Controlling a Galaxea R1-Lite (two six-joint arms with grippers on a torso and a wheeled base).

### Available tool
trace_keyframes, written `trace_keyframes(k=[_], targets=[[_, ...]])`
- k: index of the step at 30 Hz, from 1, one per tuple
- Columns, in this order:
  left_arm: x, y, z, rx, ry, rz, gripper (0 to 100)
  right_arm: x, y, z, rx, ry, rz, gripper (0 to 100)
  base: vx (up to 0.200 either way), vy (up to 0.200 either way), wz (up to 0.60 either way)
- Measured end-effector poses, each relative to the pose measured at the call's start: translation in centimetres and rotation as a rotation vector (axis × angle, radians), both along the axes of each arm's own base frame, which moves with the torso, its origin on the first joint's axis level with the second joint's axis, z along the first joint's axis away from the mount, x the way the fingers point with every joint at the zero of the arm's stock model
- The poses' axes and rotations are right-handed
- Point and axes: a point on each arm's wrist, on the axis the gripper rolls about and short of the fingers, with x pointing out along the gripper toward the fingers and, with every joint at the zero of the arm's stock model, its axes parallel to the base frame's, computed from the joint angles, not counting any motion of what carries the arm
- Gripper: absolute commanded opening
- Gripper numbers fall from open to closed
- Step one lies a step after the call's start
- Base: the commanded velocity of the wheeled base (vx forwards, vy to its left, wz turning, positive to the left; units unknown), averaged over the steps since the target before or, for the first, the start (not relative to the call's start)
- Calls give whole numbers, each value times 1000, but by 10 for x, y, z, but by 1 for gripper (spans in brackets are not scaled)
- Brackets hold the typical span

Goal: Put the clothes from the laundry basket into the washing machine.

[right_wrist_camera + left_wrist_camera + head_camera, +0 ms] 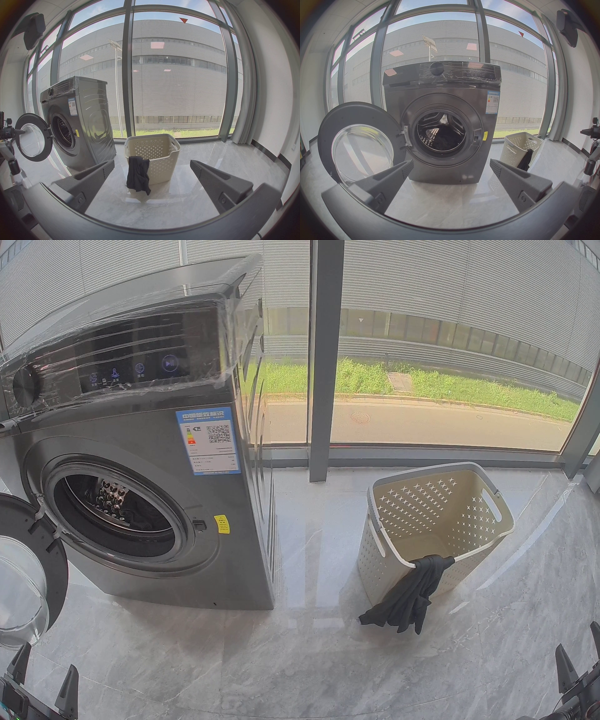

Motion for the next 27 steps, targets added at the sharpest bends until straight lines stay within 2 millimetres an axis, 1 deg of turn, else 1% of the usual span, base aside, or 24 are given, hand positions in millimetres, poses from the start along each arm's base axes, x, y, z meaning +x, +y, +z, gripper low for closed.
trace_keyframes(k=[6,21,27], targets=[[0,0,0,-1,0,0,100,0,0,0,0,0,-1,100,0,0,0],[0,0,0,-1,0,1,100,0,0,0,0,1,0,100,0,-200,0],[0,0,0,-1,0,1,100,0,0,0,0,1,-1,100,0,0,0]])
